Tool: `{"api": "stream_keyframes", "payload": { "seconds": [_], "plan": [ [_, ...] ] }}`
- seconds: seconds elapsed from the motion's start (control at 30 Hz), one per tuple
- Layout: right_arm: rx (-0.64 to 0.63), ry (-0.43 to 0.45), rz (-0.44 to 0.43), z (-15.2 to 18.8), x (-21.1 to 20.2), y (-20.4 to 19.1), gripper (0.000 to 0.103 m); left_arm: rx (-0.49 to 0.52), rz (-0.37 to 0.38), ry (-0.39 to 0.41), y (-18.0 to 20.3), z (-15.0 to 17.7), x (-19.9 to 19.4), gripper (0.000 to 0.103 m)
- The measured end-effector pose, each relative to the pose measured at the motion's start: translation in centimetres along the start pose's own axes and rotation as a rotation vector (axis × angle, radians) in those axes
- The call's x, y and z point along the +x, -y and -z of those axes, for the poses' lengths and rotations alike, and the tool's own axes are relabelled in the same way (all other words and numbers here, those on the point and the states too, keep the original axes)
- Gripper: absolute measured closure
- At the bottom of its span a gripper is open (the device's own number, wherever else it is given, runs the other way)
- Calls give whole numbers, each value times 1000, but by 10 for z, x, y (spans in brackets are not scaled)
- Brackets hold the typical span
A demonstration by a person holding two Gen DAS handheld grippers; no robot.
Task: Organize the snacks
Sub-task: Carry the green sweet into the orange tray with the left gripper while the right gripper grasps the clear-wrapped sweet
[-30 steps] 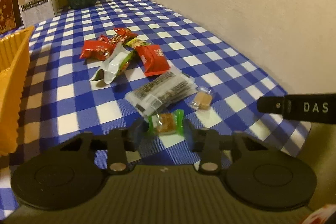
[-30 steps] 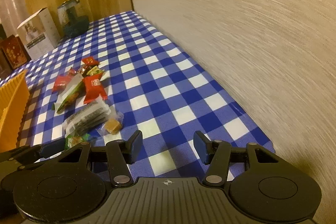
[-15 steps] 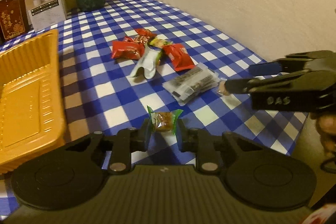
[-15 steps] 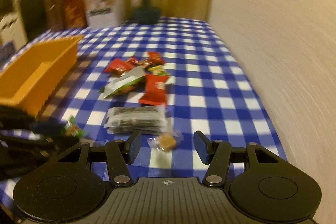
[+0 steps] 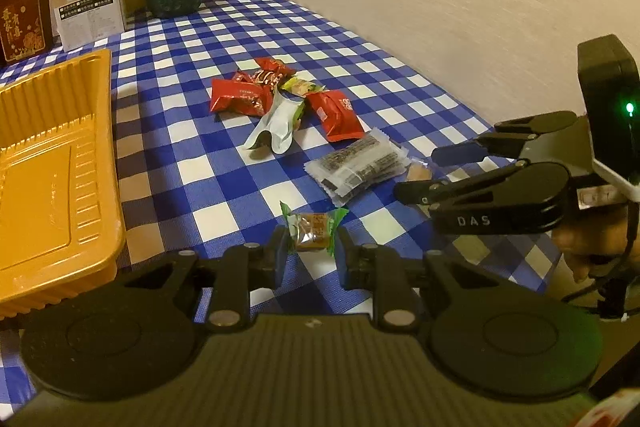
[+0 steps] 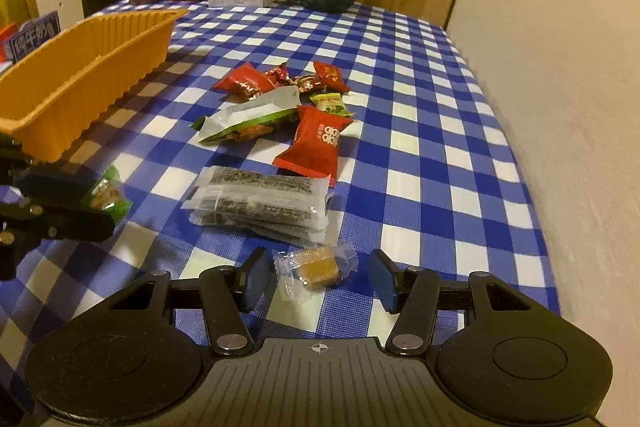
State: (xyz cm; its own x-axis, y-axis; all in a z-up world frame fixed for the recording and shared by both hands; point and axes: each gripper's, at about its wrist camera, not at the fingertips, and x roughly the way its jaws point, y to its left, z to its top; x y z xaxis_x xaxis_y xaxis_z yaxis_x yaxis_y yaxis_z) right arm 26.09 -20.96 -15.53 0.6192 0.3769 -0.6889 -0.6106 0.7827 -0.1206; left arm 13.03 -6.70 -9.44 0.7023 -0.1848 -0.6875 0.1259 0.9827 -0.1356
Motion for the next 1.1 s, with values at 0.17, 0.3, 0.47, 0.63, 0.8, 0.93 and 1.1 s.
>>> {"api": "stream_keyframes", "payload": {
  "seconds": [0.17,0.3,0.47,0.63,0.8,0.93,1.1],
  "plan": [
    [28,-10,-6,-3,-3,-3,64,-8,2,5,-1,-2,-2,81],
    [55,-13,-10,-3,-6,-4,67,-8,2,6,-1,-1,-2,81],
    [93,-5,-15,-1,-11,-5,68,-13,2,17,-2,-3,-6,81],
    [105,40,2,-8,-24,-12,68,-17,1,39,-5,-9,-15,81],
    [121,100,7,-22,-38,-28,68,-22,-9,58,-15,-17,-28,81],
    [160,148,-6,-35,-49,-44,68,-27,-29,74,-31,-27,-45,81],
    [188,208,-64,-58,-62,-73,68,-29,-74,90,-60,-40,-70,81]
  ]
}}
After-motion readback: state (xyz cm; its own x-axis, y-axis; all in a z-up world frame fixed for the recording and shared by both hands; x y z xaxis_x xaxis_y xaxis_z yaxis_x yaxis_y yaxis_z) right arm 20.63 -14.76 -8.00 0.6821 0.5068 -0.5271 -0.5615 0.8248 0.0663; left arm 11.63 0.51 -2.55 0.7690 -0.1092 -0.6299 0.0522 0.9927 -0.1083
